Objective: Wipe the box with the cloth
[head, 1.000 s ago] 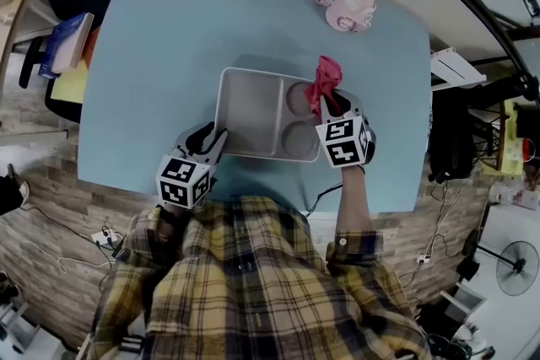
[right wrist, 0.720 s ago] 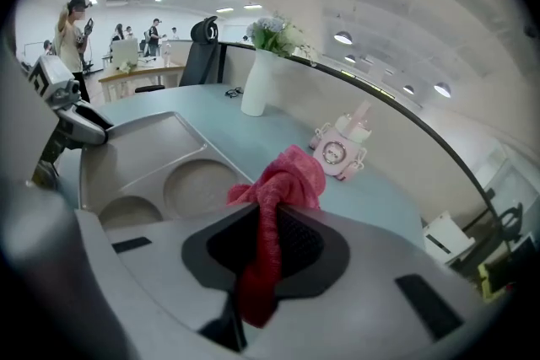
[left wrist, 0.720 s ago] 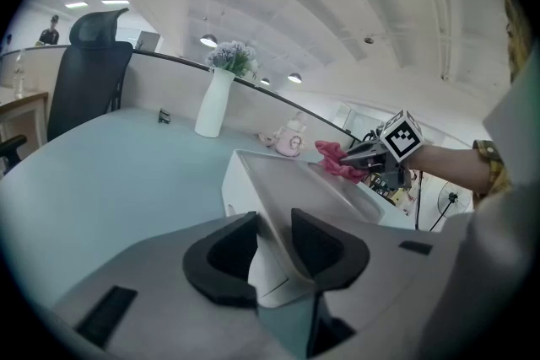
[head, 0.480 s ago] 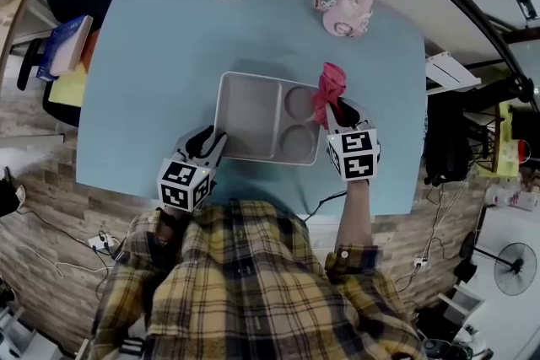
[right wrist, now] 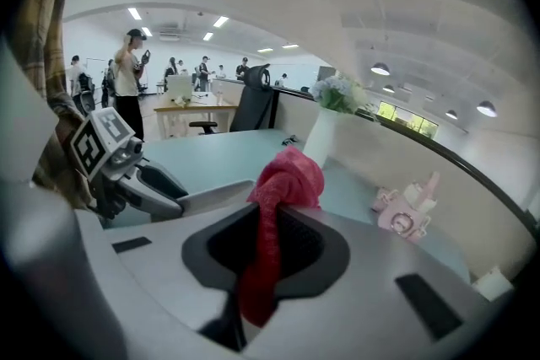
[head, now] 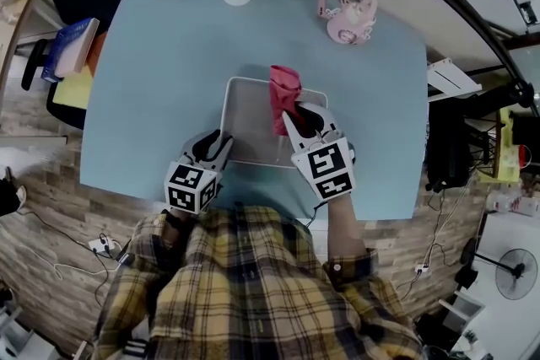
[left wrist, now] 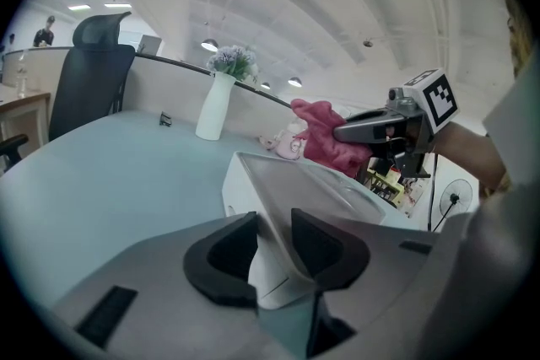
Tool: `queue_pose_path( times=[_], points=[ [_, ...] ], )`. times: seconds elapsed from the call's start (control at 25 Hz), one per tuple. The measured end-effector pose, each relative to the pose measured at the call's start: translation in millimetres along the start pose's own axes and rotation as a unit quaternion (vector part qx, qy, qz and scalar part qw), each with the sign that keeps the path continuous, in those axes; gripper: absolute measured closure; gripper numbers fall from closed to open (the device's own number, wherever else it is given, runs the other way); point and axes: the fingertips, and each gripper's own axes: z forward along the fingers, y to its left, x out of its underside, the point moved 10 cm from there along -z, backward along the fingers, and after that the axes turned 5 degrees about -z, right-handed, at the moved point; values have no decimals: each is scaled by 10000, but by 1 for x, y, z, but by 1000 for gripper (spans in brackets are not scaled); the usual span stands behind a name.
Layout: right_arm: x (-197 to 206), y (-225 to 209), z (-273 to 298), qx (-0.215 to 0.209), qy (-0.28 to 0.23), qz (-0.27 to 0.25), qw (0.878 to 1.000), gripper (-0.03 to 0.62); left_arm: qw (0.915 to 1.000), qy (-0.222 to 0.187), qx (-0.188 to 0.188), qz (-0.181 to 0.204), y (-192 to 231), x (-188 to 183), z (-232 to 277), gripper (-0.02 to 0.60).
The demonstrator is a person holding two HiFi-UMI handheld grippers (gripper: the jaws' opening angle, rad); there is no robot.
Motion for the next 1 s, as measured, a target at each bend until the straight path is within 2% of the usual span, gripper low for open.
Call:
queue_pose_path(
  times=[0.32,0.48,0.64,0.84,1.0],
  points=[
    [-21,40,45,-1016,-330,-156,9942,539,10000,-62,-4,-45,0,1,1,456],
    [-20,53,63,-1400,-295,-228,9895,540,10000,-76,-20,-54,0,2,1,456],
    [-14,60,75,-1499,20,-470,9876,539,10000,-72,-33,-54,0,2,1,456],
    [-6,72,85,-1583,408,-1143,9799,540,10000,-45,-49,-65,1,3,-1,456],
    [-2,66,83,-1616,492,-1093,9796,540,9999,-35,-46,-98,1,2,-1,456]
  ],
)
